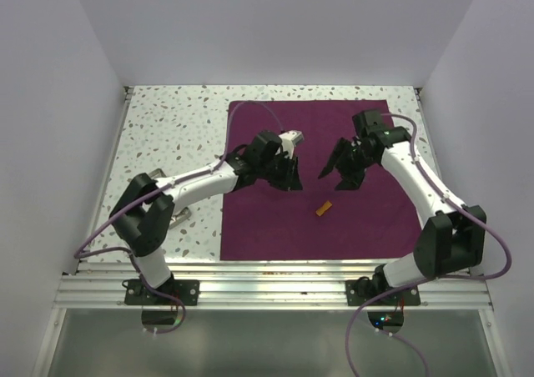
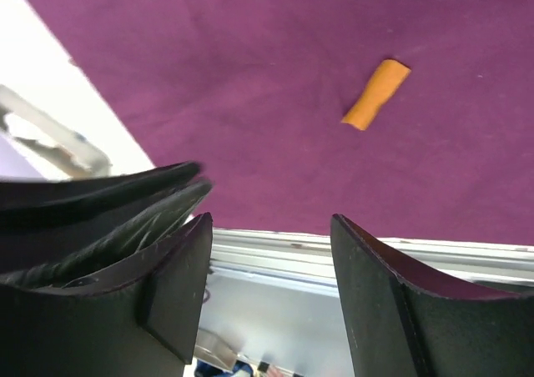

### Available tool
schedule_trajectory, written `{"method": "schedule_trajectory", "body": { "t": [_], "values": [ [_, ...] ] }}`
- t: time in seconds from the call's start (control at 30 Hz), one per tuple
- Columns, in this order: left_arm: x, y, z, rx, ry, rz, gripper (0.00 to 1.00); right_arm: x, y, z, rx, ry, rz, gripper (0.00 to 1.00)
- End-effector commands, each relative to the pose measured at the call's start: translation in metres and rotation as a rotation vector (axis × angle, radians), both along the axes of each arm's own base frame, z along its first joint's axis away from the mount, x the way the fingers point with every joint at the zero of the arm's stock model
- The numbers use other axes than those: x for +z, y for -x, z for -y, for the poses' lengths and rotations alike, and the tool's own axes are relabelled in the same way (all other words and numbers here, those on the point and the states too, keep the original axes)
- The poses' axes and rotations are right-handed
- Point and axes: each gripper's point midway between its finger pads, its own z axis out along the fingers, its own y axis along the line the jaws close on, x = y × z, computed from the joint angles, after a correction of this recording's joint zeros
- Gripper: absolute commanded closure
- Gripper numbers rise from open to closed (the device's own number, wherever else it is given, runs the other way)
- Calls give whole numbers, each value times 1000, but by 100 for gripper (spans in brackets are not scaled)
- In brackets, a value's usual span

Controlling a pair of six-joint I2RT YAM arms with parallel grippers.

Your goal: Prepare the surgical pack

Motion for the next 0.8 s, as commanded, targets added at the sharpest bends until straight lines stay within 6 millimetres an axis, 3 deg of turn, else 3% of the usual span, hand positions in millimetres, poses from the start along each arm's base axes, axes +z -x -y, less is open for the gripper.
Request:
{"method": "schedule_trajectory", "body": {
  "t": [0.0,0.13,0.37,0.77],
  "values": [
    [21,7,-13,44,21,23,71,-35,11,5,9,83,-73,38],
    [11,15,-33,70,-28,21,60,-62,7,4,-17,189,-135,38],
    [11,25,-54,79,-24,22,59,-89,-6,11,-26,311,-184,46],
    [9,27,-56,61,3,17,59,-113,-12,1,-7,384,-233,63]
  ]
}}
